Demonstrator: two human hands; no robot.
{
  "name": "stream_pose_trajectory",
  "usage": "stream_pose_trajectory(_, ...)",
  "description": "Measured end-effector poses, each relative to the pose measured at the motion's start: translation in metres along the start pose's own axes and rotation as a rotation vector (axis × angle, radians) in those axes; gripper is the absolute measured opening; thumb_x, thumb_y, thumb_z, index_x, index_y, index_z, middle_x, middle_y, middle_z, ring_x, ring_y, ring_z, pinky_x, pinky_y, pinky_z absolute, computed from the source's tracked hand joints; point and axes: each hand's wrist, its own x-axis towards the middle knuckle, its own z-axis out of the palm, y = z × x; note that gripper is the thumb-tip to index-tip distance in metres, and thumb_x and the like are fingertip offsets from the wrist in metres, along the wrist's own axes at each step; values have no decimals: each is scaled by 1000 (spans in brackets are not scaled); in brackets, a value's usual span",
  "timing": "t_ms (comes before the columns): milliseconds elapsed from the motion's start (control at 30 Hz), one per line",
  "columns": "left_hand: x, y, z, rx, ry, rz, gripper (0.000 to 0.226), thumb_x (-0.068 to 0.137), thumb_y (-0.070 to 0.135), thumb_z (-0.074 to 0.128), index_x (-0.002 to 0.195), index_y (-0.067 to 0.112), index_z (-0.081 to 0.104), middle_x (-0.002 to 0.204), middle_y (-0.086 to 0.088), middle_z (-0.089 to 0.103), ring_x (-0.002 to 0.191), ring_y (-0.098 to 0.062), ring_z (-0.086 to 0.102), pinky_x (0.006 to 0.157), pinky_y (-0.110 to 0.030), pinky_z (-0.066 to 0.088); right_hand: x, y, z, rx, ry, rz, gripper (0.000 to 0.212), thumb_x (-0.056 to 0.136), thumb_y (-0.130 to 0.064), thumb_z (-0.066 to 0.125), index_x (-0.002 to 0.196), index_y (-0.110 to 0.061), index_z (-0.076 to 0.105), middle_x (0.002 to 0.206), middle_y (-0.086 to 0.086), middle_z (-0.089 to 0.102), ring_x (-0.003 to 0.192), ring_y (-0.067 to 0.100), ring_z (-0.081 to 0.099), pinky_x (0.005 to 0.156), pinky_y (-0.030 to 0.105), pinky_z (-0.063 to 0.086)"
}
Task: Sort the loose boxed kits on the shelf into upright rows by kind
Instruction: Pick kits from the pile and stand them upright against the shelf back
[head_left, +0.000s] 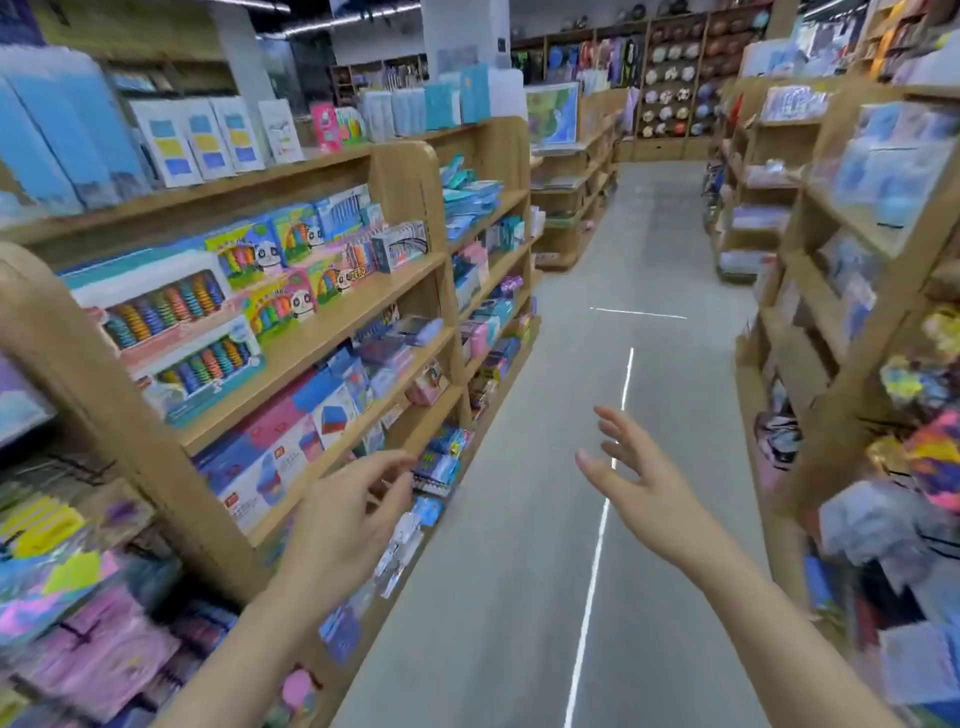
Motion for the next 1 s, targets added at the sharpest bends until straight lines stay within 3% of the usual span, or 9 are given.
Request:
stream_pose_trajectory(100, 66, -13, 22, -44, 34, -43, 38, 92, 46, 47, 70, 18, 62, 61, 0, 61, 60, -16, 56, 62, -41, 49, 71, 12, -6, 328, 42, 142, 35, 91, -37, 56, 125, -37, 49, 130, -4, 53, 114, 10, 57, 95, 36, 49)
stream_pose_trajectory(167, 118, -23, 33, -107, 47, -99, 46, 91, 53, 45, 67, 18, 63, 60, -3, 62, 60, -22, 59, 62, -43, 50, 125, 15, -13, 545, 74, 250, 30, 94, -33, 54, 123, -24, 55, 121, 5, 62, 107, 19, 63, 88, 39, 53)
stream_pose_trajectory(267, 204, -28, 43, -203, 45, -150, 26, 92, 30, 56, 69, 26, 67, 67, 7, 68, 65, -7, 63, 65, -34, 52, 213, 17, -25, 630, 100, 329, 29, 96, -31, 51, 119, -15, 58, 112, 10, 67, 103, 25, 66, 86, 41, 53)
stream_pose_trajectory(367, 292, -33, 55, -215, 37, -124, 20, 89, 16, 60, 83, 34, 67, 74, 15, 70, 71, 3, 63, 69, -26, 51, 298, 22, -37, 453, 145, 278, 29, 95, -33, 52, 117, -15, 59, 109, 7, 65, 102, 21, 64, 88, 40, 52)
stream_pose_trajectory(533, 415, -48, 97, -44, -11, -32, 19, 92, 17, 55, 99, 29, 68, 94, 19, 67, 89, 3, 60, 83, -26, 51, 422, 37, -58, 9, 145, 83, 33, 91, -32, 58, 123, -23, 54, 112, -1, 55, 102, 16, 56, 81, 26, 47)
stream_pose_trajectory(700, 546, -60, 161, 164, -28, 141, 19, 93, 25, 50, 106, 28, 64, 106, 17, 60, 103, -5, 53, 91, -34, 48, 557, 75, -92, -458, 70, -100, 49, 89, -41, 56, 135, -25, 44, 132, 1, 50, 120, 19, 49, 103, 36, 37)
stream_pose_trajectory(867, 682, -57, 219, 302, 38, 97, 30, 94, 34, 49, 122, 26, 56, 122, 10, 58, 115, -11, 50, 97, -34, 44, 701, 103, -134, -649, 23, -234, 59, 89, -50, 50, 141, -26, 35, 144, -2, 38, 133, 18, 34, 108, 35, 32)
stream_pose_trajectory(1000, 779, -57, 248, 408, 17, 22, 50, 95, 40, 47, 141, 25, 36, 148, 3, 35, 137, -16, 26, 113, -36, 27, 813, 98, -158, -757, -18, -337, 76, 86, -60, 48, 148, -28, 19, 156, 5, 17, 143, 23, 13, 115, 36, 15)
